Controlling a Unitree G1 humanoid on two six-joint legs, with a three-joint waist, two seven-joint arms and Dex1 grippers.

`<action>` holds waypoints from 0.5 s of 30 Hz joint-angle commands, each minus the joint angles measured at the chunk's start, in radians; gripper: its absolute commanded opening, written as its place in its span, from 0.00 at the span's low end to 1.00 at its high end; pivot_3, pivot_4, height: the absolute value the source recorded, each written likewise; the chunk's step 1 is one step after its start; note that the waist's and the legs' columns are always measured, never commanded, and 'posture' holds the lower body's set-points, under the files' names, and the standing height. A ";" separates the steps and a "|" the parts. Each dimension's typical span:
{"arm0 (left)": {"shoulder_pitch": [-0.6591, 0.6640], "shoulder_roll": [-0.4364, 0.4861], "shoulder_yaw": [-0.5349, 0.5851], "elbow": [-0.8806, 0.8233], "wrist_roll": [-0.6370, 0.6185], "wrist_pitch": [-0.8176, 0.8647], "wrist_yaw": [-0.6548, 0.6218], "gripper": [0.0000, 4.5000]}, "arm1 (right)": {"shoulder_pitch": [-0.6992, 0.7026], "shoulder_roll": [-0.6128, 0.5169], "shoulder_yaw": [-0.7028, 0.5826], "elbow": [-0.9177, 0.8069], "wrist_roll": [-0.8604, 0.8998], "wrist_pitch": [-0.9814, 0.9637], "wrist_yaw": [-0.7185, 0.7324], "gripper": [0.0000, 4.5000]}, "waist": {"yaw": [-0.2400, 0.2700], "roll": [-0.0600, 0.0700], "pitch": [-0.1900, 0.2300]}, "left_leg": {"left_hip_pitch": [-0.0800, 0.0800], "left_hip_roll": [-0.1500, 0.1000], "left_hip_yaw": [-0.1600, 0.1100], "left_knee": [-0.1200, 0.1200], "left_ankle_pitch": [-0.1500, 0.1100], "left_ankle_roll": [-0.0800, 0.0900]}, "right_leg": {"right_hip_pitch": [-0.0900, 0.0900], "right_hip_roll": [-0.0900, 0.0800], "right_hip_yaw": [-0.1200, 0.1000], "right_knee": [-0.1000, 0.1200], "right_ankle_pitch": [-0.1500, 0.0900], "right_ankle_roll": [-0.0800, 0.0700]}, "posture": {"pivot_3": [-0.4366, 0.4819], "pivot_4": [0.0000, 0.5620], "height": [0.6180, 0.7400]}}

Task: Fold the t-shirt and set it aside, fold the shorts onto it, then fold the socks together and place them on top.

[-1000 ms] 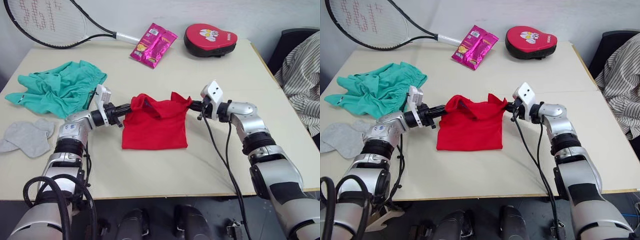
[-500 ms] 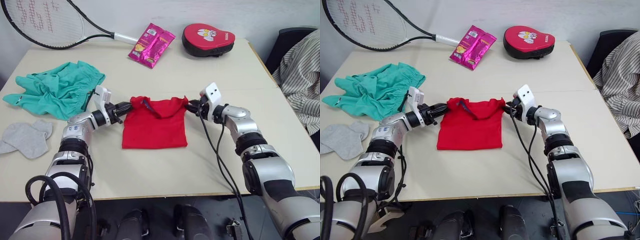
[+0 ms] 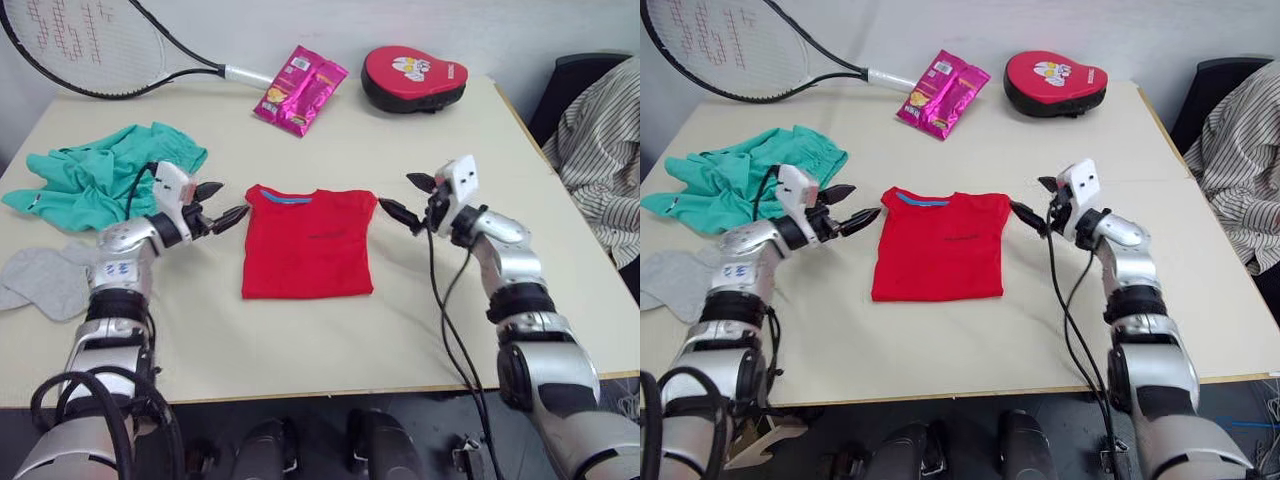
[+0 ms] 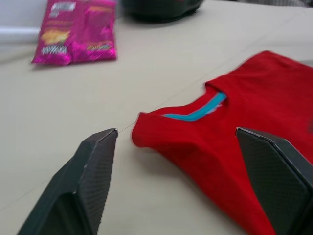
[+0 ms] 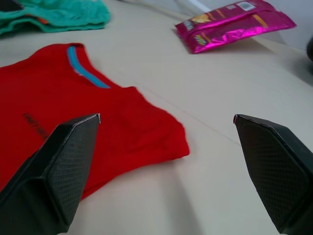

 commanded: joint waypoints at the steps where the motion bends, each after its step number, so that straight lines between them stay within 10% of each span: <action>1: 0.130 0.049 -0.025 -0.272 -0.047 -0.034 -0.131 0.99 | 0.130 -0.037 0.083 -0.305 0.022 0.036 0.099 1.00 | 0.001 0.000 0.000 | 0.000 0.000 0.000 0.000 0.000 0.000 | 0.000 0.000 0.000 0.000 0.000 0.000 | 0.48 0.27 1.00; 11: 0.277 0.022 -0.136 -0.398 0.131 -0.111 -0.022 0.99 | 0.263 -0.043 0.263 -0.378 -0.201 -0.170 0.031 1.00 | 0.022 0.000 0.000 | 0.003 -0.001 -0.001 0.003 -0.001 -0.001 | 0.001 -0.003 0.002 0.000 0.000 0.000 | 0.48 0.27 1.00; 15: 0.256 0.023 -0.175 -0.320 0.194 -0.167 0.004 1.00 | 0.222 -0.017 0.275 -0.275 -0.258 -0.238 -0.051 0.80 | 0.026 0.000 0.000 | 0.002 -0.001 -0.001 0.003 -0.001 -0.001 | 0.000 -0.003 0.001 0.001 0.000 -0.001 | 0.48 0.27 1.00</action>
